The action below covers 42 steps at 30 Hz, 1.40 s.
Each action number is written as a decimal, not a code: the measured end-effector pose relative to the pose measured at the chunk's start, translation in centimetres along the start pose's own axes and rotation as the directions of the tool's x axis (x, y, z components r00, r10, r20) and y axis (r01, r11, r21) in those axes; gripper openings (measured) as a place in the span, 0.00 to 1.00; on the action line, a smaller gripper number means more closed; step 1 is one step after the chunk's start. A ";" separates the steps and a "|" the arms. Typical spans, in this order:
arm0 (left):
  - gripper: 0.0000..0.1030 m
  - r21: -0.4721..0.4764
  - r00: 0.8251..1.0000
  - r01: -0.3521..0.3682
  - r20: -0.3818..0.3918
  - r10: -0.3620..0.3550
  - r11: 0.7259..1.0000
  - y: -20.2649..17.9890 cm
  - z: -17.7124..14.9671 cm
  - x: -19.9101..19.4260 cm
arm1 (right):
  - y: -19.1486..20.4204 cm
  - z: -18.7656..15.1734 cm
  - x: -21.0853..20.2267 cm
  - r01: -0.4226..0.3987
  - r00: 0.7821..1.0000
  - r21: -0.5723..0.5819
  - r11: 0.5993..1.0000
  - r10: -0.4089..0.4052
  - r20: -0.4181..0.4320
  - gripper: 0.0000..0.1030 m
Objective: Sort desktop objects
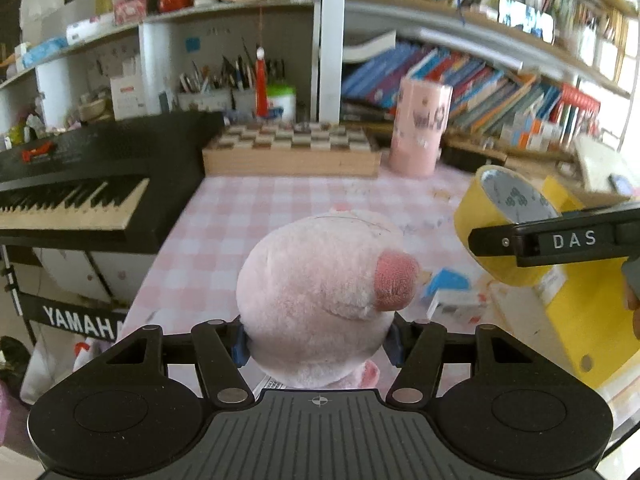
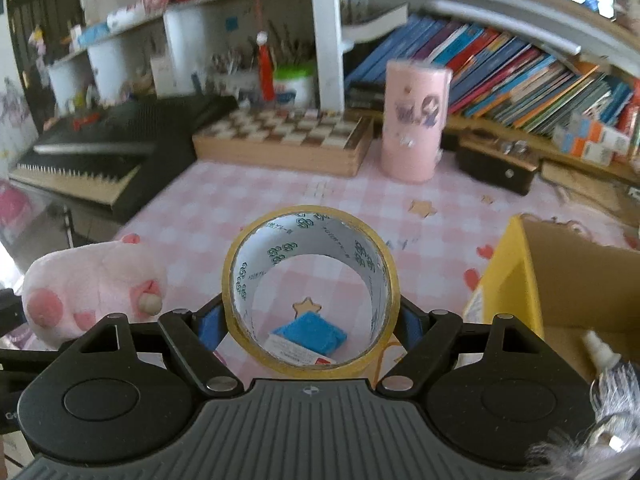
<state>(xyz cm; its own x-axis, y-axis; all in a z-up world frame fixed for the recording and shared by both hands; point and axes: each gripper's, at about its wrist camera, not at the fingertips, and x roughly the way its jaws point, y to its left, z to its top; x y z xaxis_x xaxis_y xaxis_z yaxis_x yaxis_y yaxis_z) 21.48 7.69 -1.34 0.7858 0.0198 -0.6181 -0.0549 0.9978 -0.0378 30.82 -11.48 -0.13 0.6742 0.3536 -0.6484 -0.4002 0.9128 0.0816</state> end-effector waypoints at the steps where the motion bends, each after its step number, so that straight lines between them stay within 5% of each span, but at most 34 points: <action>1: 0.58 -0.005 1.000 0.007 0.011 -0.006 1.000 0.0 0.0 -0.5 | 0.0 0.0 -0.7 0.004 1.000 0.005 1.000 -0.004 0.014 0.77; 19: 0.58 0.022 0.990 0.107 0.090 -0.109 0.994 1.7 -2.1 -8.0 | 3.0 -4.9 -10.0 0.086 0.994 0.079 0.993 -0.091 0.062 0.77; 42: 0.58 0.137 0.971 0.240 -0.027 -0.239 0.961 0.9 -9.1 -13.9 | 10.0 -15.6 -16.4 0.145 0.989 0.141 0.979 -0.142 -0.030 0.77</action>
<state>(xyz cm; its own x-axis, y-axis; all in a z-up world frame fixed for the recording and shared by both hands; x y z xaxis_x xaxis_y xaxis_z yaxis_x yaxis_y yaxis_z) 4.90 7.71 0.07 0.7590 -0.2210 -0.6124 0.2209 0.9722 -0.0770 6.05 -11.32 -0.44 0.7054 0.2138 -0.6758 -0.2067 0.9740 0.0923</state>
